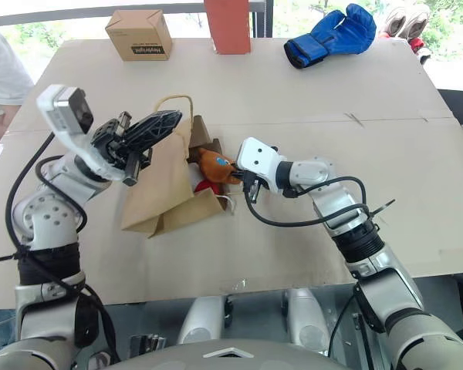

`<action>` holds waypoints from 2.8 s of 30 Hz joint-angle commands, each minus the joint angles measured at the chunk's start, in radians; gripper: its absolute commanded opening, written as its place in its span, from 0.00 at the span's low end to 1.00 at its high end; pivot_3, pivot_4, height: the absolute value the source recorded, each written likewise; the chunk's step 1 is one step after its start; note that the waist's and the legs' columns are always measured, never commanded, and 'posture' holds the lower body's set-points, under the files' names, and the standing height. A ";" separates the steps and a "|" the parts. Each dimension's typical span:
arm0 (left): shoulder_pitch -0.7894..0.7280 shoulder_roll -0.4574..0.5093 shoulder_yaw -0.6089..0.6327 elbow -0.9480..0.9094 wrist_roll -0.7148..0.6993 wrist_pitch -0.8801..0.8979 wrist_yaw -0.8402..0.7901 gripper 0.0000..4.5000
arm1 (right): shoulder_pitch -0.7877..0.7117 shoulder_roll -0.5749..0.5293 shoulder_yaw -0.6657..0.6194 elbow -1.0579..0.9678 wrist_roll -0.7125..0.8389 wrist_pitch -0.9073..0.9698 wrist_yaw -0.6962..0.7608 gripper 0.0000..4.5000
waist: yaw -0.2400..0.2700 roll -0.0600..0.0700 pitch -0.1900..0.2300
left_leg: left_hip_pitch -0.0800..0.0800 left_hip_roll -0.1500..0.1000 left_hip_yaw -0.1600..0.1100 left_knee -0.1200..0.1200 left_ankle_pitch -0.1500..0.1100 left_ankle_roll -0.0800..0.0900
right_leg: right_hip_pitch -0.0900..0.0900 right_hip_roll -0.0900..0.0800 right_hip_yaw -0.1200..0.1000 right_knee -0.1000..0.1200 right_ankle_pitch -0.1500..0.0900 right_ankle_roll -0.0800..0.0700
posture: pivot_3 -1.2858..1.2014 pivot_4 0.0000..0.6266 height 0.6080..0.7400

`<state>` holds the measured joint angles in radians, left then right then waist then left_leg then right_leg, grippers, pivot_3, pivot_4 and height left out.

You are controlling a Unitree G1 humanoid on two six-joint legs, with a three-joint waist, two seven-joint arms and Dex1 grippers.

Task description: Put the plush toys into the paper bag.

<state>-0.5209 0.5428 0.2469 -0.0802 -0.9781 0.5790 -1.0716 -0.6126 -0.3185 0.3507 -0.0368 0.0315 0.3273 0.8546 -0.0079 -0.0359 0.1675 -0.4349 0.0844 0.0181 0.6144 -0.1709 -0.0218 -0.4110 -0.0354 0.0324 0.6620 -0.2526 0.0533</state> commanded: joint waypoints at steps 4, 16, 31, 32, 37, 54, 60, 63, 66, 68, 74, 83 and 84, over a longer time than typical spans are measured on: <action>-0.159 -0.083 -0.055 0.097 0.021 -0.031 -0.069 0.00 | 0.061 -0.084 -0.137 -0.202 0.044 0.094 -0.054 0.01 | -0.002 0.000 0.000 | 0.000 0.000 0.000 0.000 0.000 0.000 | 0.000 0.000 0.001 0.000 0.000 0.000 | 0.52 0.24 1.00; 0.050 0.031 0.035 0.006 0.098 -0.053 -0.056 0.00 | 0.109 -0.211 -0.189 -0.454 0.099 0.249 -0.067 0.01 | -0.032 0.000 0.000 | 0.002 0.000 0.001 -0.003 0.000 0.000 | 0.000 0.001 0.004 0.000 0.000 0.000 | 0.52 0.24 1.00; 0.222 0.022 0.136 -0.248 -0.056 0.003 0.157 0.00 | -0.134 -0.289 0.116 -0.248 -0.075 -0.144 0.175 0.01 | -0.009 0.000 0.001 | 0.002 0.000 0.003 0.000 0.000 0.000 | 0.000 0.001 0.006 0.000 -0.002 -0.003 | 0.52 0.24 1.00; 0.218 0.017 0.132 -0.251 -0.061 0.002 0.164 0.00 | -0.156 -0.279 0.144 -0.207 -0.101 -0.194 0.187 0.01 | -0.009 0.000 0.001 | 0.002 0.000 0.003 0.000 0.000 0.000 | 0.000 0.001 0.006 0.000 -0.002 -0.003 | 0.52 0.24 1.00; 0.190 0.005 0.096 -0.251 -0.056 -0.004 0.175 0.00 | -0.260 -0.182 0.233 -0.007 -0.210 -0.481 0.173 0.01 | -0.010 0.000 0.001 | 0.002 0.000 0.003 -0.001 0.000 0.000 | -0.001 0.002 0.006 0.000 -0.001 -0.001 | 0.52 0.24 1.00; 0.289 0.043 0.196 -0.301 -0.101 -0.025 0.174 0.00 | 0.034 -0.278 -0.161 -0.323 0.137 0.187 0.145 0.68 | -0.004 -0.001 0.000 | 0.002 0.000 0.003 0.000 0.000 0.000 | 0.000 0.001 0.007 0.000 -0.001 -0.003 | 0.52 0.24 1.00; 0.339 0.075 0.248 -0.314 -0.167 -0.010 0.163 0.00 | 0.154 -0.139 -0.413 -0.452 0.418 0.913 -0.044 0.68 | -0.008 -0.001 0.000 | 0.002 0.000 0.003 -0.001 0.000 0.000 | 0.000 0.001 0.007 0.000 -0.002 -0.004 | 0.52 0.24 1.00; 0.368 0.084 0.264 -0.324 -0.185 -0.008 0.155 0.00 | 0.147 0.032 -0.516 -0.413 0.491 1.103 -0.126 0.68 | -0.012 -0.002 0.000 | 0.003 0.000 0.003 -0.001 0.000 0.000 | -0.001 0.001 0.008 0.000 -0.002 -0.004 | 0.52 0.24 1.00; 0.391 0.093 0.281 -0.332 -0.201 -0.009 0.154 0.00 | 0.105 0.159 -0.554 -0.315 0.493 1.110 -0.211 0.68 | -0.011 -0.002 0.000 | 0.003 0.001 0.003 -0.001 0.000 0.000 | -0.001 0.002 0.008 0.000 -0.002 -0.004 | 0.52 0.24 1.00; 0.400 0.096 0.287 -0.334 -0.203 -0.010 0.155 0.00 | 0.060 0.219 -0.595 -0.259 0.522 1.119 -0.237 0.68 | -0.010 0.000 0.000 | 0.002 0.001 0.003 -0.001 0.000 0.000 | -0.001 0.002 0.008 0.000 -0.001 -0.004 | 0.52 0.24 1.00; 0.407 0.092 0.285 -0.351 -0.202 -0.018 0.174 0.00 | 0.036 0.224 -0.521 -0.165 0.510 1.058 -0.289 0.41 | -0.007 -0.001 0.000 | 0.001 0.001 0.003 -0.001 0.000 0.000 | -0.001 0.002 0.008 -0.001 -0.001 -0.004 | 0.52 0.24 1.00; 0.462 0.084 0.314 -0.391 -0.203 -0.046 0.210 0.00 | 0.077 0.101 -0.645 -0.315 0.592 1.075 -0.345 0.35 | -0.008 -0.001 0.000 | 0.001 0.001 0.003 -0.001 0.000 0.000 | -0.001 0.002 0.008 -0.001 -0.002 -0.004 | 0.52 0.24 1.00; 0.462 0.084 0.313 -0.393 -0.204 -0.047 0.212 0.00 | 0.081 0.098 -0.654 -0.311 0.597 1.086 -0.354 0.48 | -0.009 -0.001 0.000 | 0.002 0.001 0.003 -0.001 0.000 0.000 | -0.001 0.002 0.008 -0.001 -0.002 -0.004 | 0.52 0.24 1.00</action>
<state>-0.0563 0.6256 0.5422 -0.4333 -1.1611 0.5532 -0.8638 -0.5399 -0.2199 -0.2876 -0.3268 0.6087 1.3954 0.5221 -0.0166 -0.0366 0.1678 -0.4330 0.0852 0.0215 0.6130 -0.1712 -0.0216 -0.4122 -0.0334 0.0403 0.6612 -0.2543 0.0489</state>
